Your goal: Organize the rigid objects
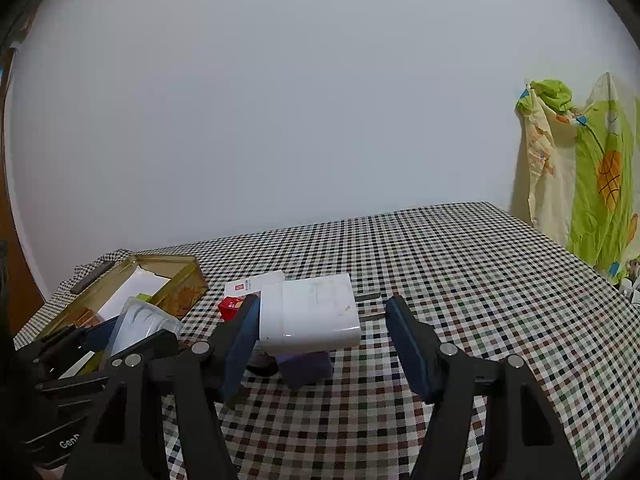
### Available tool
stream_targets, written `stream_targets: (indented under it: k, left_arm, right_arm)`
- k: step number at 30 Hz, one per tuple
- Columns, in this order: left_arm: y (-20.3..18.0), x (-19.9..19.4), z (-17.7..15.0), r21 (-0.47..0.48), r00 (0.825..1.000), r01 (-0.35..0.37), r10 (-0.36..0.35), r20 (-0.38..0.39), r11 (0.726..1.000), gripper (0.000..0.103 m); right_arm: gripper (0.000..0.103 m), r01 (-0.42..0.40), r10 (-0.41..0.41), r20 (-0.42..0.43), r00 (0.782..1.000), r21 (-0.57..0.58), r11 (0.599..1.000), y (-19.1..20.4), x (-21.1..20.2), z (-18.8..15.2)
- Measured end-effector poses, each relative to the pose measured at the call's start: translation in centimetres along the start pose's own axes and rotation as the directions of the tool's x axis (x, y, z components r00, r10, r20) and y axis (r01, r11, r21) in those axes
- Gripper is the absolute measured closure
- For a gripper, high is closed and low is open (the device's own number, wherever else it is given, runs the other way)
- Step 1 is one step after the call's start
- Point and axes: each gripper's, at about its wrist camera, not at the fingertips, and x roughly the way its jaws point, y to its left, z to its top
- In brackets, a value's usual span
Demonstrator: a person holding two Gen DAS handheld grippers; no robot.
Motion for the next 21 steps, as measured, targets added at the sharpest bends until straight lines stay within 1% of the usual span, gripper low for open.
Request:
stream_targets:
  k: [7,21]
  left_arm:
    - [0.5,-0.7,-0.1,-0.008,0.999,-0.018,0.018,0.031,1.0,0.049]
    - [2.2,-1.3,-0.3,-0.045,0.998,-0.038,0.041,0.057,0.998,0.049]
  right_arm:
    - [0.037,-0.002,0.002,0.014,1.0,-0.004,1.0,0.7,-0.2,-0.1]
    - [0.037,-0.009,0.01,0.028,1.0,-0.019,1.0,1.7,-0.3,-0.2]
